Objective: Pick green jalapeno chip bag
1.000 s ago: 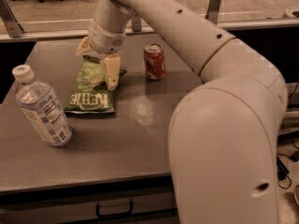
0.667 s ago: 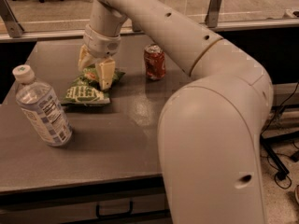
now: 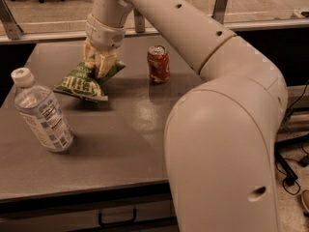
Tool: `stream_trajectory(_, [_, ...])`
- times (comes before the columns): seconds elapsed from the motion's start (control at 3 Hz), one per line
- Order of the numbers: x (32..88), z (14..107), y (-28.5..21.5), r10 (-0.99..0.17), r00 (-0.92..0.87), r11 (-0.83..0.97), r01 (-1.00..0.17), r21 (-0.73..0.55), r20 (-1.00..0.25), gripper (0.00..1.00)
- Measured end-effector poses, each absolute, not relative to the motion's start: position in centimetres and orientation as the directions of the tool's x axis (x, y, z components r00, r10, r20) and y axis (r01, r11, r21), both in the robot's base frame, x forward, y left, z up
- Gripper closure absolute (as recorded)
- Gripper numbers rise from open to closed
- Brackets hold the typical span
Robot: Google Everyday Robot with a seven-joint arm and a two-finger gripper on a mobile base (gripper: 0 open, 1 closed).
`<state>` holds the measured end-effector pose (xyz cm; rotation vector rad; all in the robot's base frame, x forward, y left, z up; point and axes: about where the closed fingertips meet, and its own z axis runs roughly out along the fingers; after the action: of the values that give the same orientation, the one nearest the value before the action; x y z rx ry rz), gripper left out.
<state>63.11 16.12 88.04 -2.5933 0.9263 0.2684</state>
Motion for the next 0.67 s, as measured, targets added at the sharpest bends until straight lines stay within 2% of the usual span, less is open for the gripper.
stream_trajectory(0.33, [62.6, 91.9, 13.6, -0.581, 0.758, -0.681, -0.653, -0.331, -0.297, 1.0])
stream_trajectory(0.67, [62.2, 95.5, 11.4, -0.587, 0.744, -0.624, -0.667, -0.408, -0.319, 1.0])
